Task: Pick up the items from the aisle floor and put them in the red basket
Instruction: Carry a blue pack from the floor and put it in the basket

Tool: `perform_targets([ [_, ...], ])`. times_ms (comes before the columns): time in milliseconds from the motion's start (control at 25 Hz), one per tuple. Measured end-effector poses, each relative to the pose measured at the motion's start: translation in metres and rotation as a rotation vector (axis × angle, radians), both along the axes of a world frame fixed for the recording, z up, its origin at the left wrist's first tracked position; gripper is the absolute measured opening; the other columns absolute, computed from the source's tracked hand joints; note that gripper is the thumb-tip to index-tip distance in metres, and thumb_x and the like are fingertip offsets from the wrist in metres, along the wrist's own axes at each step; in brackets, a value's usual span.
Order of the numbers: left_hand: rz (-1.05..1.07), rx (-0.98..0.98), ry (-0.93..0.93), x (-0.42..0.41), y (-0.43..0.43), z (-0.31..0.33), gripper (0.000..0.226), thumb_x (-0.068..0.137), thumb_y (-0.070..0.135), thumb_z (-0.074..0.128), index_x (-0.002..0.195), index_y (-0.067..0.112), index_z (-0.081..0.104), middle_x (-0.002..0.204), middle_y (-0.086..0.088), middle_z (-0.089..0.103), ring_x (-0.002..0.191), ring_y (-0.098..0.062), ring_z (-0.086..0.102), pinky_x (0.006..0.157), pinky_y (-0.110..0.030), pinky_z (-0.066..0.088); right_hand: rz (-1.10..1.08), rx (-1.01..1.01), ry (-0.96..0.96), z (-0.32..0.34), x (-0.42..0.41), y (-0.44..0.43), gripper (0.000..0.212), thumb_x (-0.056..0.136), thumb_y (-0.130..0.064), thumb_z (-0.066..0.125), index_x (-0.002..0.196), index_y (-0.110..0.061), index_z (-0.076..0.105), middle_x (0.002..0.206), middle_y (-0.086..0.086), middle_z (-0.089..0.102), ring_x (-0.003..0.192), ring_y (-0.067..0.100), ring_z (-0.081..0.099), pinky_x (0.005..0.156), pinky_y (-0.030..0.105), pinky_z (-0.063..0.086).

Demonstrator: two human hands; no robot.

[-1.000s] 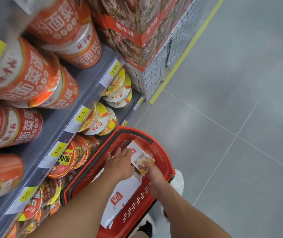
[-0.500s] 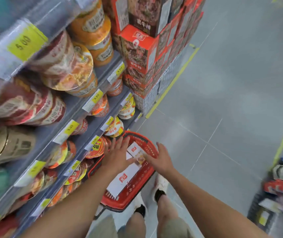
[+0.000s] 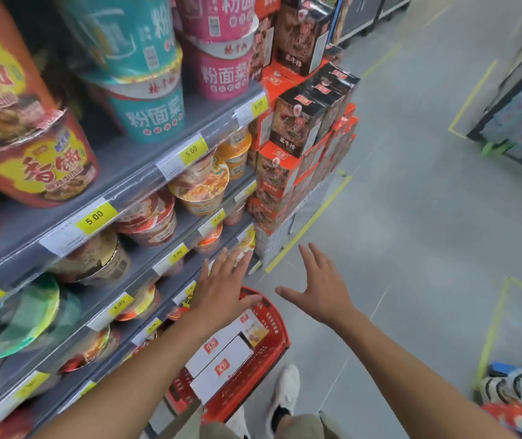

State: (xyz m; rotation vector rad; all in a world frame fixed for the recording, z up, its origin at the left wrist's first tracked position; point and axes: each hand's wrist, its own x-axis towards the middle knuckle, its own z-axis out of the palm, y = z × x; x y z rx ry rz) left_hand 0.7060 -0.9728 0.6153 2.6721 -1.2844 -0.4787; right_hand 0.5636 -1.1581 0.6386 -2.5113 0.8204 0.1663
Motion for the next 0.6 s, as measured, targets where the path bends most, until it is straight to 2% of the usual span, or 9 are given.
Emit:
perform_targets([
  [120, 0.031, -0.054, -0.037, -0.004, 0.021, 0.030, 0.098, 0.089, 0.076, 0.046, 0.160, 0.035, -0.007, 0.170, 0.006, -0.009, 0.155, -0.020, -0.016, 0.126, -0.052, -0.002, 0.102, -0.082, -0.011, 0.035, -0.003, 0.012, 0.115, 0.073, -0.090, 0.047, 0.164, -0.032, 0.008, 0.173, -0.001, 0.007, 0.158, 0.025, 0.014, 0.125, 0.047, 0.024],
  [240, 0.108, -0.125, -0.065, -0.013, 0.047, 0.060, 0.098, 0.089, 0.077, 0.046, 0.159, 0.039, -0.010, 0.170, 0.009, -0.011, 0.155, -0.018, -0.018, 0.126, -0.053, 0.002, 0.214, -0.168, -0.039, 0.071, 0.000, 0.008, 0.120, 0.066, -0.097, 0.031, 0.164, -0.033, 0.008, 0.173, -0.001, 0.009, 0.158, 0.026, 0.015, 0.125, 0.048, 0.023],
  [400, 0.297, -0.124, -0.148, -0.029, 0.104, 0.094, 0.095, 0.089, 0.079, 0.039, 0.158, 0.040, -0.013, 0.167, 0.011, -0.016, 0.154, -0.018, -0.019, 0.127, -0.049, 0.000, 0.390, -0.246, -0.221, 0.102, 0.032, 0.015, 0.116, 0.071, -0.095, 0.037, 0.165, -0.029, 0.016, 0.172, -0.001, 0.015, 0.155, 0.026, 0.021, 0.124, 0.049, 0.024],
  [600, 0.552, -0.172, -0.231, -0.078, 0.144, 0.095, 0.096, 0.083, 0.089, 0.020, 0.160, 0.039, -0.009, 0.167, 0.012, -0.016, 0.155, -0.017, -0.017, 0.127, -0.050, 0.002, 0.595, -0.184, -0.260, 0.106, 0.052, 0.035, 0.114, 0.073, -0.094, 0.039, 0.165, -0.030, 0.016, 0.173, -0.004, 0.011, 0.158, 0.022, 0.013, 0.125, 0.053, 0.022],
])
